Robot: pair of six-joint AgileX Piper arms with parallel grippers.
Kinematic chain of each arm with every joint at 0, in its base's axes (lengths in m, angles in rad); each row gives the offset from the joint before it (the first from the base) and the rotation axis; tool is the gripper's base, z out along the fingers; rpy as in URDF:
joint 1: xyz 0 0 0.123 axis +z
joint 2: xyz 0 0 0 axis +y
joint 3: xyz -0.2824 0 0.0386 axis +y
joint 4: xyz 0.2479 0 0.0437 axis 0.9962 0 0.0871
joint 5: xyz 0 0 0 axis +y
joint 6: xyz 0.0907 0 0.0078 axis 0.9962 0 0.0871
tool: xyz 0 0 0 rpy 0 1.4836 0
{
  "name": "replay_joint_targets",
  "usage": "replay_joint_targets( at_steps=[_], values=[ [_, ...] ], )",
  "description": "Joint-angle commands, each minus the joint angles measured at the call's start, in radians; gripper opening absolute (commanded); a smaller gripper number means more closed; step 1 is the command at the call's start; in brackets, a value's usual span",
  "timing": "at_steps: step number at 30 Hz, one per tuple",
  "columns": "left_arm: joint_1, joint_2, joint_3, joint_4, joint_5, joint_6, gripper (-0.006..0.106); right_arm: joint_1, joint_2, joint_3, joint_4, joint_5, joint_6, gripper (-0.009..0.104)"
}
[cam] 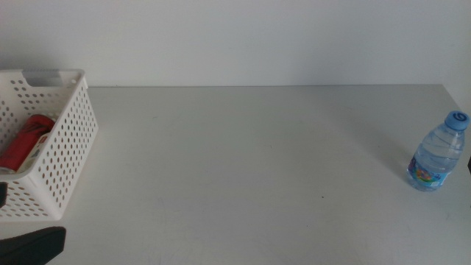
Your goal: Use arms to grab the bottles and put them into the dustbin to the left of the table.
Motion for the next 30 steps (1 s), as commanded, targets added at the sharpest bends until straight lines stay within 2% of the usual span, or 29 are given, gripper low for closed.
replay_joint_targets(
  at_steps=[1,5,8,13,21,30],
  values=[
    [-0.005,0.009,-0.025,-0.015,-0.068,-0.014,0.09,-0.005,0.065,-0.027,0.009,-0.164,-0.005,0.068],
    [-0.005,0.009,-0.025,-0.015,-0.068,-0.014,0.09,-0.005,0.167,-0.027,0.075,-0.258,-0.014,0.068],
    [-0.005,0.009,-0.025,-0.015,-0.068,-0.014,0.09,-0.005,0.231,-0.029,0.09,-0.356,-0.007,0.068],
    [-0.005,0.009,-0.025,-0.015,-0.068,-0.014,0.09,-0.005,0.337,-0.055,0.063,-0.433,0.023,0.068],
    [-0.005,0.009,-0.025,-0.015,-0.068,-0.014,0.09,-0.005,0.525,-0.19,-0.022,-0.437,0.037,0.069],
    [-0.005,0.009,-0.025,-0.015,-0.068,-0.014,0.09,-0.005,0.736,-0.332,-0.027,-0.437,0.026,0.069]
  ],
)
